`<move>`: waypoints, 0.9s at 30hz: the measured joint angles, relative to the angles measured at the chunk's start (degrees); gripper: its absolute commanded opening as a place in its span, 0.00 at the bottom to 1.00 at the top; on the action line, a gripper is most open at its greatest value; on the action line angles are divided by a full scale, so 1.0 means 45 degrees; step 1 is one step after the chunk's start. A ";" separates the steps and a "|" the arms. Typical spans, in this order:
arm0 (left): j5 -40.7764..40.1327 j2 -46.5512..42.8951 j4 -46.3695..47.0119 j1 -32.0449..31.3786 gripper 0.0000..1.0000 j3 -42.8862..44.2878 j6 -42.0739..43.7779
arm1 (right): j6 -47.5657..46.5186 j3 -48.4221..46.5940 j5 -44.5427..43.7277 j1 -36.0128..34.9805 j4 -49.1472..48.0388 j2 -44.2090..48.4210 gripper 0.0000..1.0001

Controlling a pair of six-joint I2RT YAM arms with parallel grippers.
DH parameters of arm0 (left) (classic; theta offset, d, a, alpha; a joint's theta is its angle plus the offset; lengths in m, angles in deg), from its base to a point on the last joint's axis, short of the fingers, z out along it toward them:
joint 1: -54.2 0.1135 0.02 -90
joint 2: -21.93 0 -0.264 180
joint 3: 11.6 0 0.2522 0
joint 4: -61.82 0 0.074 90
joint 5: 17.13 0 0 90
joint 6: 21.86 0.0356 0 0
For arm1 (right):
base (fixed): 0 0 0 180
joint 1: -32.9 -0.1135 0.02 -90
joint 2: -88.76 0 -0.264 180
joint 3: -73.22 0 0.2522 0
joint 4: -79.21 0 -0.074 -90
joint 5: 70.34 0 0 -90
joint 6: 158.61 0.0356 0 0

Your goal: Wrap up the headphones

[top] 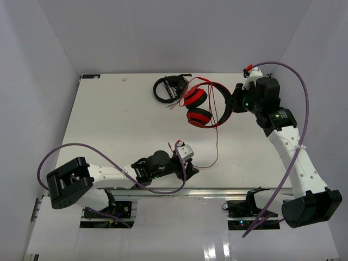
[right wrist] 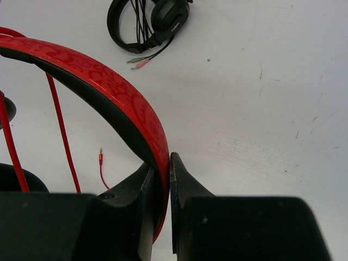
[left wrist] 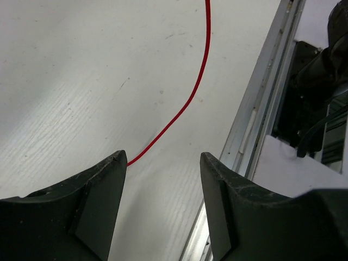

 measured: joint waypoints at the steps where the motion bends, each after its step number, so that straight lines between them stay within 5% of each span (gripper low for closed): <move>1: -0.0039 0.0001 0.0324 0.0000 0.70 -0.0269 0.0264 | 0.0015 0.0000 0.0064 0.0010 0.0003 0.0000 0.08; 15: 0.0930 0.1989 -0.0053 0.0164 0.73 -0.0167 0.6873 | 0.0041 0.0000 0.0758 0.0026 0.0019 0.0003 0.08; 23: 0.1486 0.3953 -0.0520 0.1013 0.69 0.1128 0.8923 | 0.0036 0.0000 0.1000 0.0026 0.0022 0.0026 0.08; 25: 0.1561 0.4377 -0.0491 0.1072 0.59 0.1519 0.9185 | 0.0036 0.0000 0.1051 0.0026 0.0019 0.0060 0.08; 27: 0.1674 0.4772 -0.0489 0.1108 0.32 0.1912 0.9419 | 0.0036 0.0000 0.1092 0.0026 0.0020 0.0093 0.08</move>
